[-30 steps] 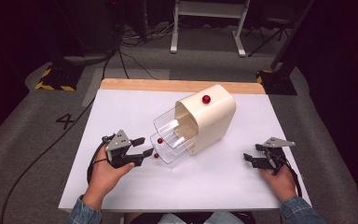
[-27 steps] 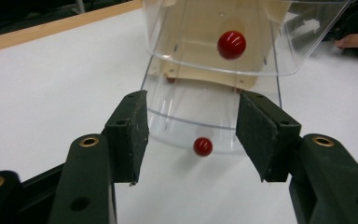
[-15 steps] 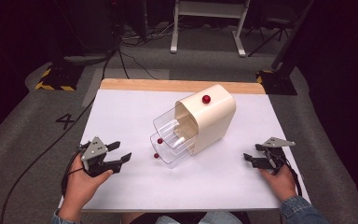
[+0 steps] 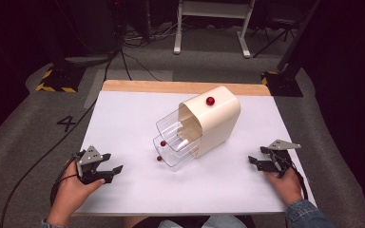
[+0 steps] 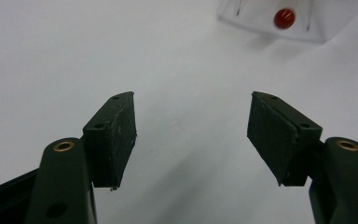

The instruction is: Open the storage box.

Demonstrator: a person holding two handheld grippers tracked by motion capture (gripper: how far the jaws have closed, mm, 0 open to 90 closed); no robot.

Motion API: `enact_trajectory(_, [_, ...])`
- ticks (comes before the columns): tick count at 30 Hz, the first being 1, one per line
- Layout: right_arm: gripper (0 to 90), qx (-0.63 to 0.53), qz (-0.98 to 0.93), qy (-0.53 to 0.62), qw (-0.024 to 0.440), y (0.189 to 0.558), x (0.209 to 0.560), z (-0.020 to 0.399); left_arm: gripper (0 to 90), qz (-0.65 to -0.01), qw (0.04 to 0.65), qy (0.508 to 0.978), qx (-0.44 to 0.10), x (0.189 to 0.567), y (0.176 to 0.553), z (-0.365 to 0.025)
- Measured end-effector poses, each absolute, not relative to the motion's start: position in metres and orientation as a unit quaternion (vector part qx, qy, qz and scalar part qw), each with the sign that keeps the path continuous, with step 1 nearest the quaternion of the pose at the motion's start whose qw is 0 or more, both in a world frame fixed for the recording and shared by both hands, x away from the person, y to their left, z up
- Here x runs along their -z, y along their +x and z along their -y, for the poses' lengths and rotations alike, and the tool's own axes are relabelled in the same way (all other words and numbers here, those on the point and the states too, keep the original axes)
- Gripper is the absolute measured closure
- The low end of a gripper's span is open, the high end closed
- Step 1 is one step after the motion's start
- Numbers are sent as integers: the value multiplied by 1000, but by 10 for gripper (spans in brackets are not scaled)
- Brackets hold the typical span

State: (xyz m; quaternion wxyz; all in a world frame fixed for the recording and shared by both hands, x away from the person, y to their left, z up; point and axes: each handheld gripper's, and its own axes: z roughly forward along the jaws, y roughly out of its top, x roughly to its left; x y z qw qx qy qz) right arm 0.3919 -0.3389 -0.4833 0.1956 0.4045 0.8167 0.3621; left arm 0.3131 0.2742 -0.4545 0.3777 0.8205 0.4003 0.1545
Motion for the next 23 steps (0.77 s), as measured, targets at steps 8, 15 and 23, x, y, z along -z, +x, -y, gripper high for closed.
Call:
enact_trajectory(8, [282,-362,-817,405,196,392,483,339,292,-419,342,831,-134,479,321,-275])
enact_trajectory(15, [282,-362,-817,404,196,392,483,339,164,-400,325,844,-150,481,318,-266])
enact_trajectory(23, [282,-362,-817,404,196,392,483,339,164,-401,327,843,-148,481,318,-266])
